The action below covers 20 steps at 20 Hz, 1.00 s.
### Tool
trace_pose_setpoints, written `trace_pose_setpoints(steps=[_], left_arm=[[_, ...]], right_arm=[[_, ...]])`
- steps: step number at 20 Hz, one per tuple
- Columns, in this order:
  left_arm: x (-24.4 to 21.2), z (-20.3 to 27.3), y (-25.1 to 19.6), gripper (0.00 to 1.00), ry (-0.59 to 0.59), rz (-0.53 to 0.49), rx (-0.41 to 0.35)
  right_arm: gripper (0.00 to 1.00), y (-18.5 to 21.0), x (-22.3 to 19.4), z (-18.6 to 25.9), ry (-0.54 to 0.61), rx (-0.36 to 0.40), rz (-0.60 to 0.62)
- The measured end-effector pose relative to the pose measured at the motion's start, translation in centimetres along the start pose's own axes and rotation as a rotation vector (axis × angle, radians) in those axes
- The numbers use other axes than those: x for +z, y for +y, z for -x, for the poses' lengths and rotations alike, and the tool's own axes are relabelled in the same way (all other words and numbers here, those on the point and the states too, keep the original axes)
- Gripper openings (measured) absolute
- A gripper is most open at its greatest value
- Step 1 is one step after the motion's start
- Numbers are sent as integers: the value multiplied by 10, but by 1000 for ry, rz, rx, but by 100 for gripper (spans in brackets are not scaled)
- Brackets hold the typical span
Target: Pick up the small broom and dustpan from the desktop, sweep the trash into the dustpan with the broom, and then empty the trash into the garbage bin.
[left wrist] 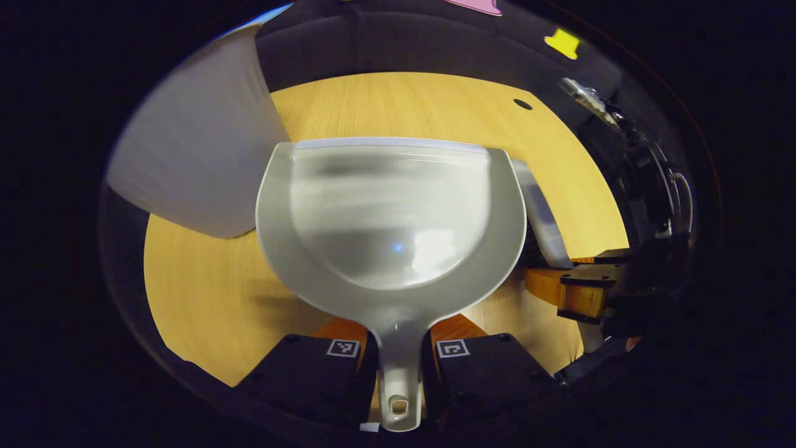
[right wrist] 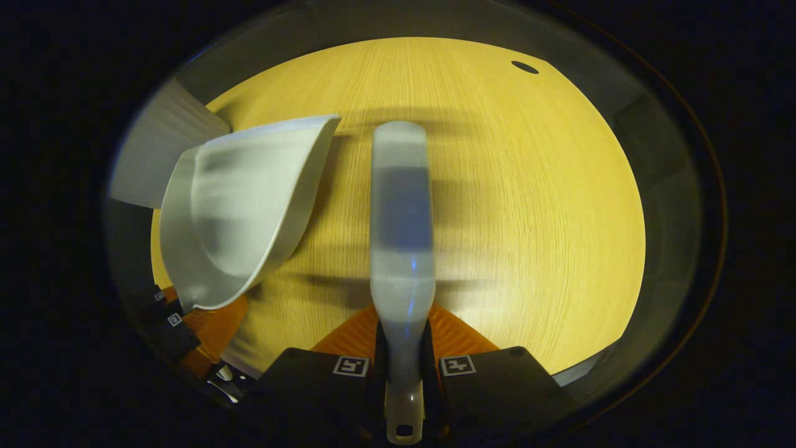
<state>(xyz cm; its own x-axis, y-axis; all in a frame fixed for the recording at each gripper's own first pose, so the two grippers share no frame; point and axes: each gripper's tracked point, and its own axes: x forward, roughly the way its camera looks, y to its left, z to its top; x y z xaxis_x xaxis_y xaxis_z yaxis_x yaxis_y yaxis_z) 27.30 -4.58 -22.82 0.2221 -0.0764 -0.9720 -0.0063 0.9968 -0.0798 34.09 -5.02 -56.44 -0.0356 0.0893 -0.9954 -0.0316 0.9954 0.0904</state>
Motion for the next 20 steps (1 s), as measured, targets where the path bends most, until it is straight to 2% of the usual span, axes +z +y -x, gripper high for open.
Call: trace_pose_setpoints(steps=[4, 10, 11, 12, 13, 14, 15, 16, 17, 18, 19, 20], left_arm=[[-14, -8, -4, 29, 76, 46, -38], [-16, -5, -1, 29, 124, 26, 7], [-17, -6, -1, 30, 128, 24, 12], [-18, -5, -1, 30, 129, 19, 10], [-18, -4, -4, 30, 127, 12, -4], [-17, -2, -4, 31, 123, 2, -10], [-18, -1, -1, 40, 116, -15, 6], [-18, 1, 0, 57, 111, -28, 15], [-18, 3, -2, 73, 104, -37, 19], [-18, 9, -2, 74, 100, -43, 27], [-17, 11, -2, 79, 87, -46, 37], [-17, 14, -3, 79, 73, -47, 44]], right_arm=[[27, 0, -2, -6, 44, -2, -14], [27, 1, -5, -5, 81, 23, -31], [20, 1, -4, -4, 82, 26, -35], [20, 2, -4, -4, 87, 31, -39], [29, 2, -5, -2, 83, 37, -40], [30, 2, -5, 2, 79, 35, -40], [35, 0, -5, 5, 71, 39, -38], [50, -1, -4, 10, 65, 34, -33], [58, -3, -2, 12, 53, 25, -24], [75, -5, 0, 15, 36, 17, -15], [72, -6, 2, 20, 18, 15, -11], [90, -6, 4, 25, -5, 17, -10]])
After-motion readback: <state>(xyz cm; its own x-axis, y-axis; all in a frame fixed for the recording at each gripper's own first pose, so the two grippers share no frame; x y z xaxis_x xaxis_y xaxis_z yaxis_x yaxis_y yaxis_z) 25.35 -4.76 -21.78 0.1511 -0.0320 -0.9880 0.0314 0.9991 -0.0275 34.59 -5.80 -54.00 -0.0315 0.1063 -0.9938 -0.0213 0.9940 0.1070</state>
